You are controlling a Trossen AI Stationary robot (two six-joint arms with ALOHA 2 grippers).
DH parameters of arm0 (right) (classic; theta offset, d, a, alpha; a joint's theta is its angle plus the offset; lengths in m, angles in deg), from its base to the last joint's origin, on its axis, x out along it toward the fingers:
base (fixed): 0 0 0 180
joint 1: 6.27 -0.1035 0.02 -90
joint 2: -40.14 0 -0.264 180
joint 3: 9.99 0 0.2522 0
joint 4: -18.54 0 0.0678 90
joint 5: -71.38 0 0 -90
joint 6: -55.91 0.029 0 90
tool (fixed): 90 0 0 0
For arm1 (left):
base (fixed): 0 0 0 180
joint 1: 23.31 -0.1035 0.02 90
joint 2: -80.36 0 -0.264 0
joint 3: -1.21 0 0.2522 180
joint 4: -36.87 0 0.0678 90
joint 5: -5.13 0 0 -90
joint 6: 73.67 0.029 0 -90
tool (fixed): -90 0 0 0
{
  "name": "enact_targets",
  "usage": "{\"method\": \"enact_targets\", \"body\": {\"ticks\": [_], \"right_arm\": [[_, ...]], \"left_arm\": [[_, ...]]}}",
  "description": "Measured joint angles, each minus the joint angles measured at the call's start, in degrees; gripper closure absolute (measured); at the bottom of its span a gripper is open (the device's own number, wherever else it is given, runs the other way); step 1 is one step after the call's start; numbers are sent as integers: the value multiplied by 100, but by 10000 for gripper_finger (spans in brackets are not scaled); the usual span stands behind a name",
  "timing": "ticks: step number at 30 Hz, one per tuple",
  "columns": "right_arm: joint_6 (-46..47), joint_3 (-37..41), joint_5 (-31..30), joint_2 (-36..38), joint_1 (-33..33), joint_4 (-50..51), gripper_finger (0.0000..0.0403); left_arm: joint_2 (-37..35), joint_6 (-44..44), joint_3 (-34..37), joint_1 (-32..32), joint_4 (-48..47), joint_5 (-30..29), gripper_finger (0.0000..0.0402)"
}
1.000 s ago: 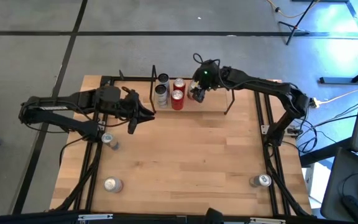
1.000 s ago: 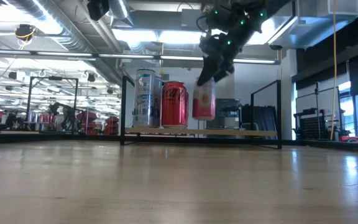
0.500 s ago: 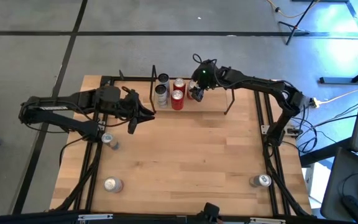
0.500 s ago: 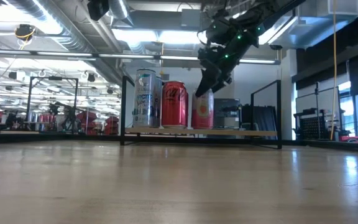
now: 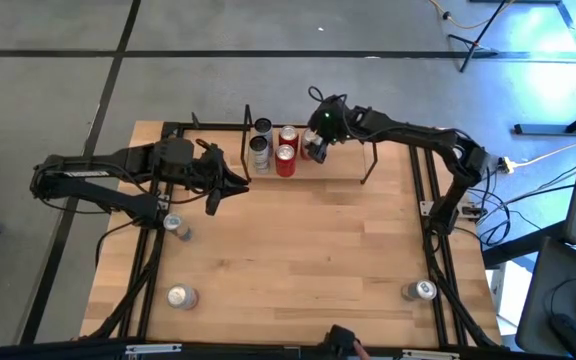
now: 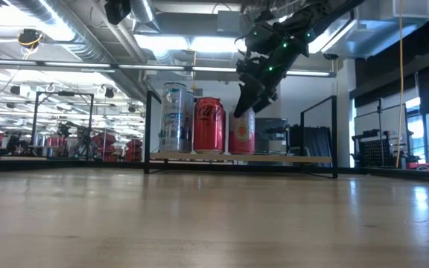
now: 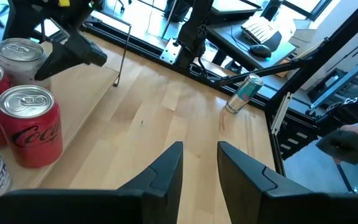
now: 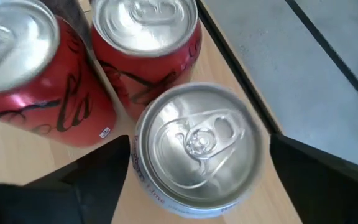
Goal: Place canned beverage on shelf
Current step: Put the right pink soda can on the shelf, then put the pink soda can on the shelf
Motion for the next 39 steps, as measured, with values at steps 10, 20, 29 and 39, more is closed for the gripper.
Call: {"method": "enact_targets", "body": {"ticks": [10, 20, 29, 39], "right_arm": [[11, -1677, 200, 456, -114, 2556, 7], [865, -2449, 195, 1449, -1546, 3572, 8], [1478, -2246, -19, 1547, -3388, 3783, 8], [2444, -1398, -916, 1634, -4845, 3865, 8]], "left_arm": [[42, -161, 0, -18, -12, 54, 243], [250, -36, 2, -78, 254, -1016, 150], [332, -250, 2, 261, 902, 2, 146], [521, -2577, 2, 1988, 173, 151, 146]]}}
